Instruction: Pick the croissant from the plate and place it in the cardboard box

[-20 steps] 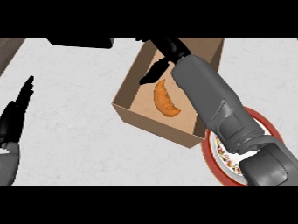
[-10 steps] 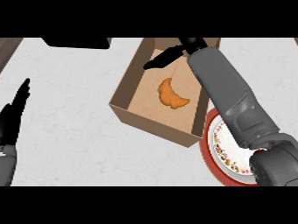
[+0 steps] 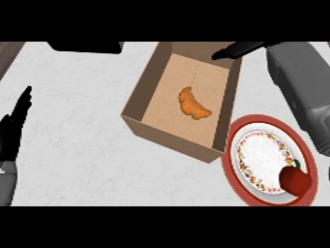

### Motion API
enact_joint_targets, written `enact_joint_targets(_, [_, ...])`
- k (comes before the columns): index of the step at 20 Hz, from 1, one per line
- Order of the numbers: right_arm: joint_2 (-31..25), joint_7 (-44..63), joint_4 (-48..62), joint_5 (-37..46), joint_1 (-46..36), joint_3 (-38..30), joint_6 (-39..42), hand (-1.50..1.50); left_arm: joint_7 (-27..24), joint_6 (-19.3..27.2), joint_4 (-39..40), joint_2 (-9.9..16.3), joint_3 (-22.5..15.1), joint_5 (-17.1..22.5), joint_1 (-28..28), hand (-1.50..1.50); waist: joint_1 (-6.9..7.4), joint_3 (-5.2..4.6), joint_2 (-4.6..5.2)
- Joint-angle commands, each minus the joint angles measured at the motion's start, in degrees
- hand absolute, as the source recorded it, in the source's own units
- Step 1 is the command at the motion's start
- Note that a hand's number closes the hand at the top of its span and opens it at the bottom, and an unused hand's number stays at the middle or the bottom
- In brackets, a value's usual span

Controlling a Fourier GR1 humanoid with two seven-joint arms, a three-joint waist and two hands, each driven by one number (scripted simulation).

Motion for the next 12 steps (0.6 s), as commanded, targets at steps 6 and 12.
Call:
enact_joint_targets(6, [-12.44, -4.40, 1.13, 0.42, 4.66, -0.45, 8.31, -1.50, 0.06, -2.68, -0.64, 1.70, 0.70, 1.39, -0.49, 0.00, 0.95, 0.10, 0.59])
enact_joint_targets(12, [-19.88, -7.90, 0.80, 3.29, 6.19, 2.21, 17.05, -1.50, -0.04, -1.17, -0.37, 0.33, -0.45, 0.00, -1.20, 0.00, 1.31, 0.17, 0.83])
